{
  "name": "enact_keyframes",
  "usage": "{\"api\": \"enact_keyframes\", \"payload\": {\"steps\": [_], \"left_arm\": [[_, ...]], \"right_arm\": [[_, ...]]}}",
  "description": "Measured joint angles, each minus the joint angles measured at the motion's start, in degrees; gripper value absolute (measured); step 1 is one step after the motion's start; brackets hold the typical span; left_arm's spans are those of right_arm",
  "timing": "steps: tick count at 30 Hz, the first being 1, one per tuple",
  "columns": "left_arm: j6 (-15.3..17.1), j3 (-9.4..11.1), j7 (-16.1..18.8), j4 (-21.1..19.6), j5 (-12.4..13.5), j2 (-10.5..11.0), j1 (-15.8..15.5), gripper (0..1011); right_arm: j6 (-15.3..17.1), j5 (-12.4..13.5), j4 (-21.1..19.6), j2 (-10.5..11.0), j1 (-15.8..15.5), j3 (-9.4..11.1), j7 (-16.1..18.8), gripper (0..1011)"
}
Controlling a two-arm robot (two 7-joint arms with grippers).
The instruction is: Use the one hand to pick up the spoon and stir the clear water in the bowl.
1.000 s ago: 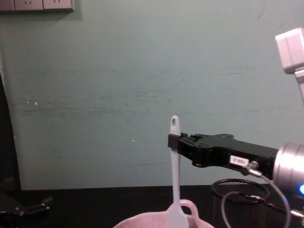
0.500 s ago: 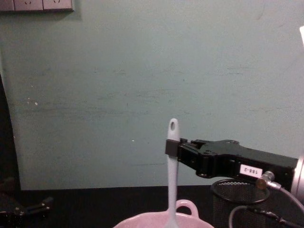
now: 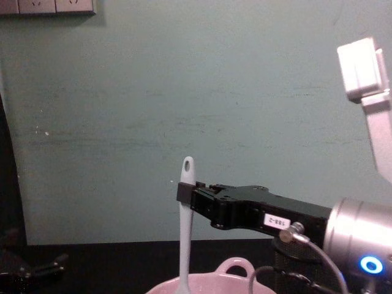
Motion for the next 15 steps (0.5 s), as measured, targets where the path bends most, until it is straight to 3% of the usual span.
{"api": "enact_keyframes", "payload": {"steps": [7,15], "left_arm": [[0.0,0.0,0.0,0.0,0.0,0.0,0.0,1011],[0.0,0.0,0.0,0.0,0.0,0.0,0.0,1011]], "right_arm": [[-0.9,0.1,5.4,-2.6,3.1,0.4,-0.7,122],[-2.9,-1.4,7.6,-3.2,4.3,1.5,-2.0,122]]}}
